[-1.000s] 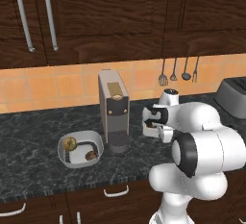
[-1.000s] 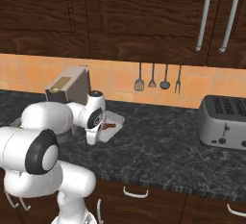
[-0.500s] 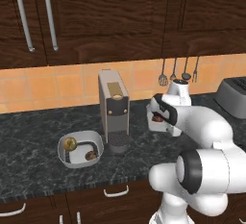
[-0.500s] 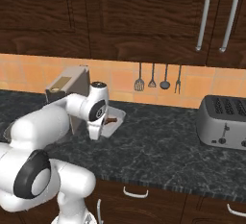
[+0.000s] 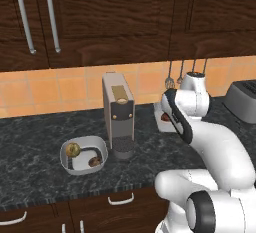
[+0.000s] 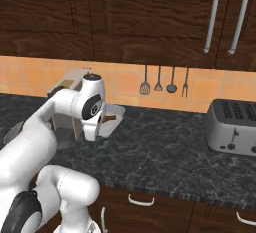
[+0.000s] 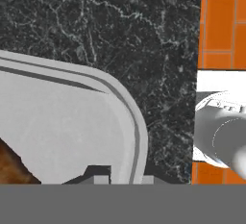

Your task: Take the meat container that has the chicken drumstick and place it on the second highest rack of the freezer. Then take the vegetable container that has the onion and mushroom and place it on the highest rack of the freezer.

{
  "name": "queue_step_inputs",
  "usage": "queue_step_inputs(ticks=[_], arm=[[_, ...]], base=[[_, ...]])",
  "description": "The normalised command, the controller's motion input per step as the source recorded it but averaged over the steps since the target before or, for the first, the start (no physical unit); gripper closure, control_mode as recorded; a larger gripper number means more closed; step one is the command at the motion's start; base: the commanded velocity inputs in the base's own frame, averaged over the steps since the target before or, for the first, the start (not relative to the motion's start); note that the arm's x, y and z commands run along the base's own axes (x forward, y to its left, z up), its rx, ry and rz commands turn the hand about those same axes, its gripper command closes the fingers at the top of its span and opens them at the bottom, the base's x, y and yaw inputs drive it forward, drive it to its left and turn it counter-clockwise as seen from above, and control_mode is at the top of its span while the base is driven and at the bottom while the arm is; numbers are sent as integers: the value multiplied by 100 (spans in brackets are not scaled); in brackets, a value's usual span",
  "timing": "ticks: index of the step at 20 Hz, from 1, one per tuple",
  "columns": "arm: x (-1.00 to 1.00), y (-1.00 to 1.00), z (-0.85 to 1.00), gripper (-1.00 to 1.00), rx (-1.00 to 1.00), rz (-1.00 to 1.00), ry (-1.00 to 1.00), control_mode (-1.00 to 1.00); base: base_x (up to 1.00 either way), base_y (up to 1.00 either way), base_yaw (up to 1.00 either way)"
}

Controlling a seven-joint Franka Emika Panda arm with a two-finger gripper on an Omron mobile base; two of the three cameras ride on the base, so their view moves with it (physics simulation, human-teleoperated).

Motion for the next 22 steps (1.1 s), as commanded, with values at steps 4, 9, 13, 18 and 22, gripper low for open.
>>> queue_step_inputs(ticks=[4,9,13,18,22], arm=[[-51,13,70,100,-1,4,-10,-100],[-74,26,69,100,-2,6,-9,-100],[-76,8,62,100,-1,6,-7,-100],[-66,5,63,100,0,2,-1,-100],[-14,4,43,100,0,0,0,-100]], base=[[0,0,0],[0,0,0],[0,0,0],[0,0,0],[0,0,0]])
